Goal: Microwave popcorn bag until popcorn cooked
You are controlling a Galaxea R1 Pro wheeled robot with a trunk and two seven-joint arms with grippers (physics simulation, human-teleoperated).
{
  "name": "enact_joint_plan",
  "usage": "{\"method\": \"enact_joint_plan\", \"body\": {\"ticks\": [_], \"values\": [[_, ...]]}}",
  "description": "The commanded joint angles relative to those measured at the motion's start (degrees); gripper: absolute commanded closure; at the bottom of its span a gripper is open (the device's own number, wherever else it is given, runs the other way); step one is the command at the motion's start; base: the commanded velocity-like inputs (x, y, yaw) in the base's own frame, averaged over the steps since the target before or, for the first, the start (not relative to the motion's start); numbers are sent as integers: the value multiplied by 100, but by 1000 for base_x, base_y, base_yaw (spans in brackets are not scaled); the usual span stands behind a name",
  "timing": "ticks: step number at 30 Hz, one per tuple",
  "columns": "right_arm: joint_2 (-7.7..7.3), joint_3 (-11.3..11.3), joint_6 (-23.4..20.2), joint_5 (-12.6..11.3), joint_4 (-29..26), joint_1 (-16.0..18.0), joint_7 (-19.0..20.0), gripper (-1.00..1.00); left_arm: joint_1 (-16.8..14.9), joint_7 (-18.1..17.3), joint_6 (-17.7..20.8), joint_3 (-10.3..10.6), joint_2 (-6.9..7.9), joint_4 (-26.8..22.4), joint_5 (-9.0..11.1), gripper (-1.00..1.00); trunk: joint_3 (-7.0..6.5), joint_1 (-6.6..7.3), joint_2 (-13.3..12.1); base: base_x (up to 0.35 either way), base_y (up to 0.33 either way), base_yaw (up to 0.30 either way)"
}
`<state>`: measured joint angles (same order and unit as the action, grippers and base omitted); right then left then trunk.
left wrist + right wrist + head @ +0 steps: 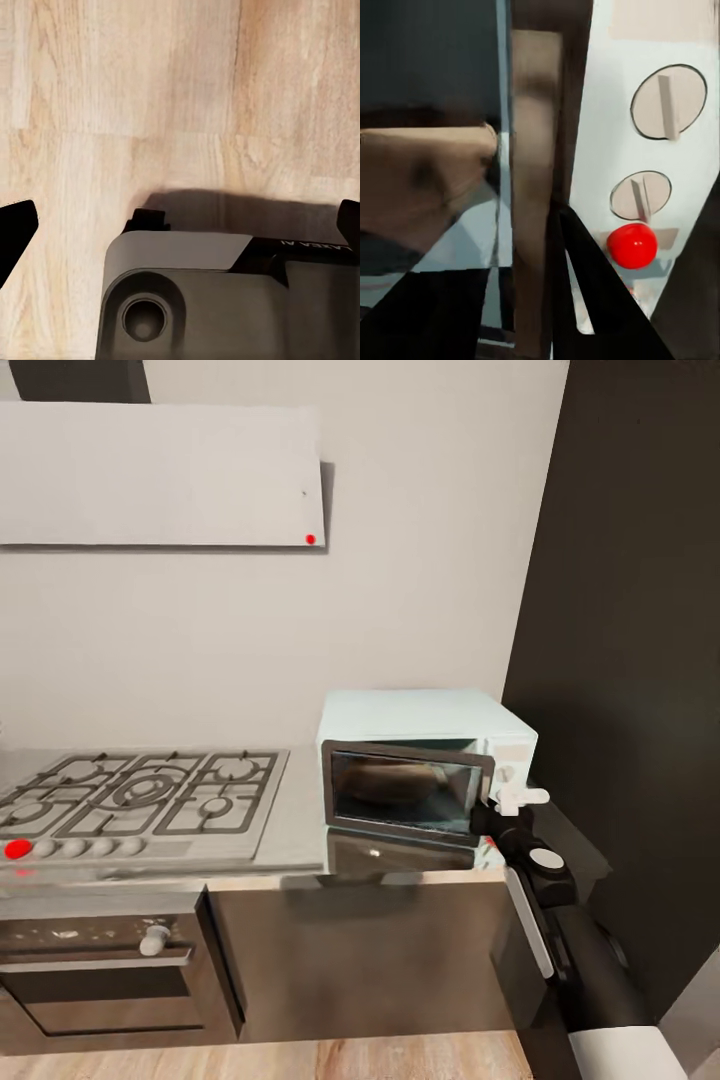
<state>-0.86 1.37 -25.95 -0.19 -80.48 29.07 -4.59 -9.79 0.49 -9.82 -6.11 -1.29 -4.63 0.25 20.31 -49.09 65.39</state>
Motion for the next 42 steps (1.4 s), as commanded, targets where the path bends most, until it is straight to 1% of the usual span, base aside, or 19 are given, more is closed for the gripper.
{"method": "enact_joint_plan", "body": {"ticks": [1,10,15,22,27,33,34,42], "values": [[-2,276,-24,-127,-3,2,-7,100,-5,4,-20,-31,-3,6,2,-100,7,3,4,-265,159,0],[-2,276,-24,-125,-3,2,-7,100,-5,4,-20,-31,-3,6,2,-100,7,3,4,-52,28,0],[-2,276,-24,-129,-3,2,-7,100,-5,4,-20,-30,-3,6,2,-100,7,3,4,-169,44,0],[-2,276,-30,-124,-3,2,1,100,-5,4,-20,-31,-3,6,2,-100,7,3,4,-10,3,0],[-2,276,-30,-124,-3,2,2,100,-5,4,-19,-30,-3,6,2,-100,7,3,4,-222,0,0],[-2,280,-31,-122,-3,2,2,100,-5,4,-20,-30,-3,6,2,-100,7,3,4,-27,0,0],[-4,282,-28,-122,-3,2,2,-100,-5,4,-20,-31,-3,6,2,-100,7,3,4,-2,0,0],[-2,285,-29,-122,-12,2,0,-100,-5,4,-20,-31,-3,6,2,-100,7,3,4,-44,0,0]]}}
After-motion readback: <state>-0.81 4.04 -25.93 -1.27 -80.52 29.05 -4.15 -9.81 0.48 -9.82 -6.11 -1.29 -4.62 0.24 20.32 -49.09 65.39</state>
